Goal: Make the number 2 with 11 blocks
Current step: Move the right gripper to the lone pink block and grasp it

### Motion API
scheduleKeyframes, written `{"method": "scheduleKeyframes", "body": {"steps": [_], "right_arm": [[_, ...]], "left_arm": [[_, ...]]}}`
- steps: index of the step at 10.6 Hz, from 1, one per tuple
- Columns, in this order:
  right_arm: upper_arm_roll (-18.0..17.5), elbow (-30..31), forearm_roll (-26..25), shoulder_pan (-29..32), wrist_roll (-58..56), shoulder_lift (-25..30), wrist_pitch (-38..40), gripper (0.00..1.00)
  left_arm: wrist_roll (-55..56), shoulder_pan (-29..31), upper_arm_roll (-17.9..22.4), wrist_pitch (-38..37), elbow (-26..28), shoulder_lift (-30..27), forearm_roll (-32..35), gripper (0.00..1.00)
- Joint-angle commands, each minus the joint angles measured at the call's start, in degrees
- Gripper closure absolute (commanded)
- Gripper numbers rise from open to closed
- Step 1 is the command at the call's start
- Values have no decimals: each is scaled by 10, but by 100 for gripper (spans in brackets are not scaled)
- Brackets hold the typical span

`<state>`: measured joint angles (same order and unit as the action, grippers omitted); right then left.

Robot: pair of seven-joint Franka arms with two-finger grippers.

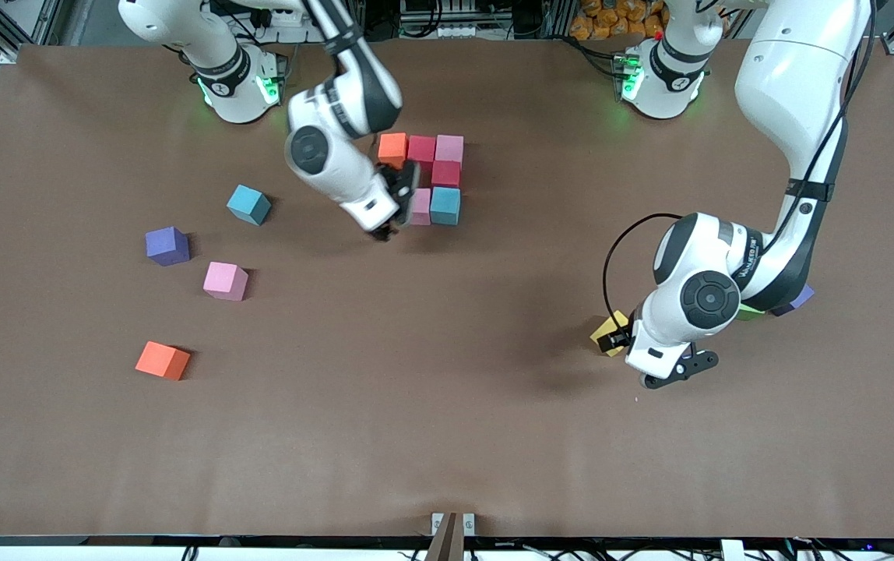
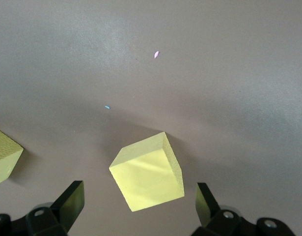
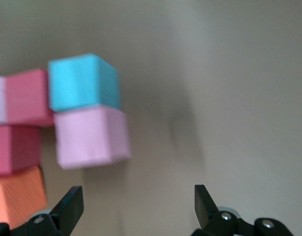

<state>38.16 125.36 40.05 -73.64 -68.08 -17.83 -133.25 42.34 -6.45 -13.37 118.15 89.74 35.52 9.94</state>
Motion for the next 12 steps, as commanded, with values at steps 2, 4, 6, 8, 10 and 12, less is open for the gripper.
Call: {"method": "scheduleKeyframes", "body": {"steps": [2,4,6,8,10,12], "right_arm": [[116,12,-15,16,-10,22,22,0],[118,11,-15,97,-16,21,39,0],[118,13,-15,174,-5,15,44,0],[118,15,-15,233,21,10,49,0],[118,14,-16,279,82,7,63,0],[96,13,-29,329,145,-4,65,0]], "left_arm": [[4,-3,2,-2,-13,6,0,0],[4,-7,2,-2,-13,7,-1,0],[3,-7,2,-2,-13,8,-1,0],[2,-7,2,-2,-13,8,-2,0],[2,-6,2,-2,-13,9,-1,0],[2,-6,2,-2,-13,10,-1,0]]}}
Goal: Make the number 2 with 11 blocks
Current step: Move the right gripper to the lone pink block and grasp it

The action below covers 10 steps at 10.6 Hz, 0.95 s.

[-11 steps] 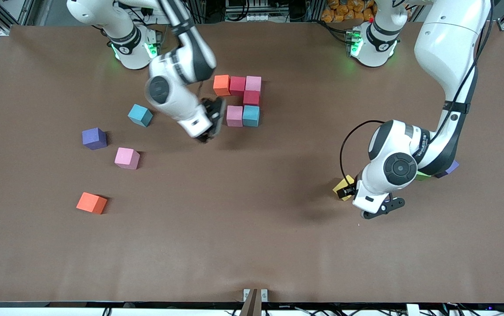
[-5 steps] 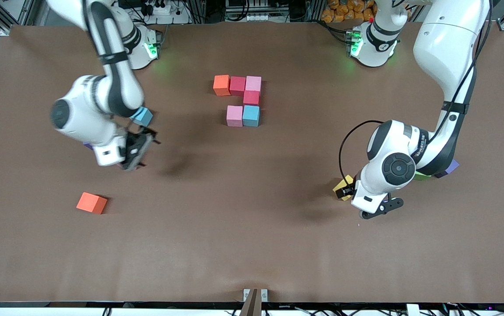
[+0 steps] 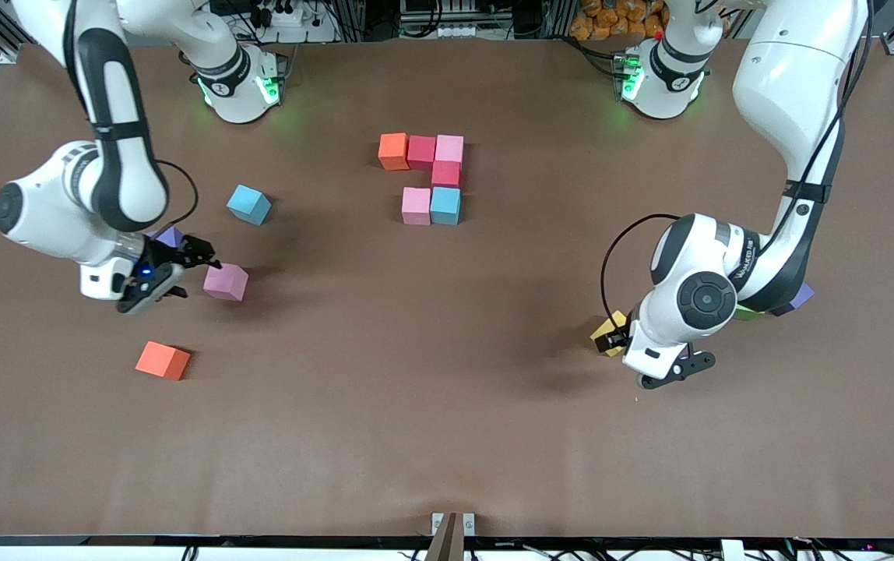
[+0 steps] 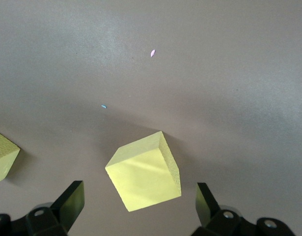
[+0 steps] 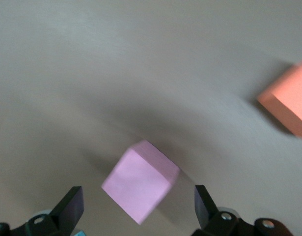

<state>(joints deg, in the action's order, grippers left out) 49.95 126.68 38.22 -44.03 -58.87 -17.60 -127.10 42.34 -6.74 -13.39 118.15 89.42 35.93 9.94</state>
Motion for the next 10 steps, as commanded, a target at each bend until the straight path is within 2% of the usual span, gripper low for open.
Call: {"method": "scheduleKeyframes", "body": {"steps": [1,3,5,6,10], "right_arm": [[-54,0,-11,59,104,-9,3,0],[-71,-2,-12,69,221,-16,3,0],[-120,-2,-12,101,347,-16,1,0],[-138,-2,-12,109,363,-24,-6,0],[-162,0,-12,102,399,-63,-67,0]], "left_arm": [[2,-3,2,-2,-10,5,-2,0],[3,-3,2,-2,-10,8,-2,0],[5,-3,2,-2,-10,8,-7,0],[6,-3,2,-2,-10,8,-8,0],[7,-3,2,-2,-10,9,-8,0]]}}
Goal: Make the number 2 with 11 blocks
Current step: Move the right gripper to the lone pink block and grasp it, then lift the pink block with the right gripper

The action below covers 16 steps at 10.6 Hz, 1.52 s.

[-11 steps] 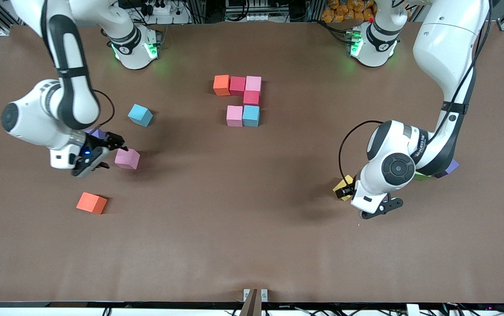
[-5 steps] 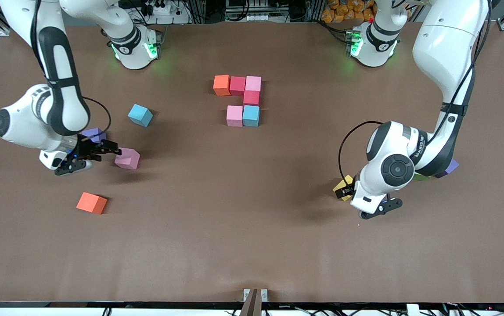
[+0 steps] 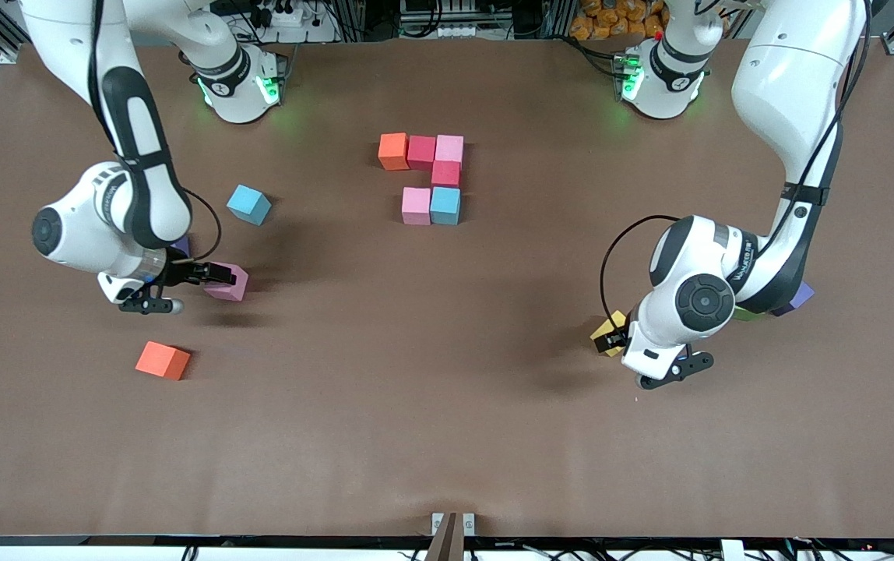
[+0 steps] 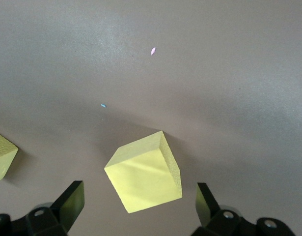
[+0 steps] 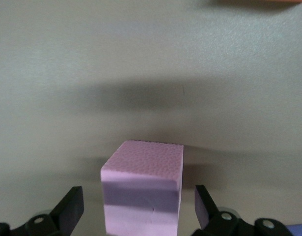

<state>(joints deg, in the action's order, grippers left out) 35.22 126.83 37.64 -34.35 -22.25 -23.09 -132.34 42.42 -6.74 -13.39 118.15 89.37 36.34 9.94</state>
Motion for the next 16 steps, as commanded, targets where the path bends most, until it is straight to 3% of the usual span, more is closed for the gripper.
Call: {"method": "scheduleKeyframes", "body": {"steps": [1,6,10,16], "right_arm": [[-20,0,-6,5,54,-8,-15,0],[-18,30,-13,3,62,0,-14,0],[-25,31,-129,3,210,35,6,0],[-38,24,-132,4,229,35,-2,2]], "left_arm": [[6,-3,2,-2,-10,6,-9,0],[7,-4,2,-2,-10,8,-9,0],[8,-4,2,-2,-10,9,-9,0],[7,-4,2,-2,-10,9,-9,0]]}}
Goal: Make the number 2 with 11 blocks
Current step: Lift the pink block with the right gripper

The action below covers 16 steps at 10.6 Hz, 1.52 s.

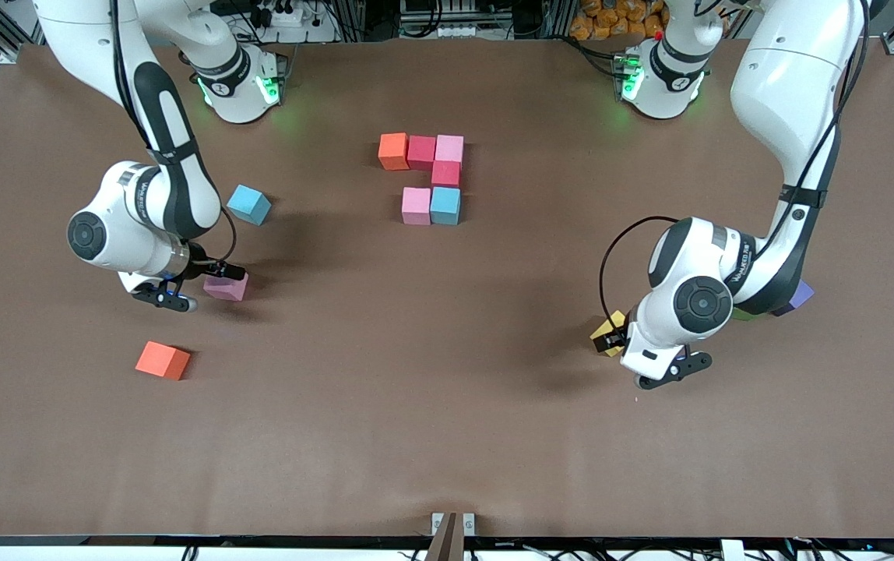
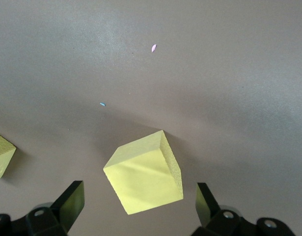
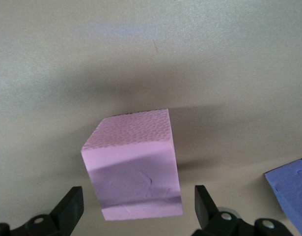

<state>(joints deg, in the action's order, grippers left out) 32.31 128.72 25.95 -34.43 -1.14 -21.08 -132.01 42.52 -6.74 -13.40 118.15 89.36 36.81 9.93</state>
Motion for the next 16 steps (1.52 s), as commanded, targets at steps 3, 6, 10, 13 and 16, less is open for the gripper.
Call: {"method": "scheduleKeyframes", "body": {"steps": [3,6,10,13,16], "right_arm": [[-17,5,-15,5,12,12,-30,4],[-23,5,-16,6,-10,10,-39,16],[-23,4,-16,10,-61,6,-43,47],[-28,-7,-30,6,-90,9,-33,62],[-36,-43,-31,6,-143,10,10,72]], "left_arm": [[6,-4,2,-2,-11,5,-9,0],[19,-4,2,-2,-12,5,-10,0],[29,1,2,21,-9,12,-40,0],[48,19,2,24,6,12,-78,0],[50,23,2,36,31,12,-79,0]]}}
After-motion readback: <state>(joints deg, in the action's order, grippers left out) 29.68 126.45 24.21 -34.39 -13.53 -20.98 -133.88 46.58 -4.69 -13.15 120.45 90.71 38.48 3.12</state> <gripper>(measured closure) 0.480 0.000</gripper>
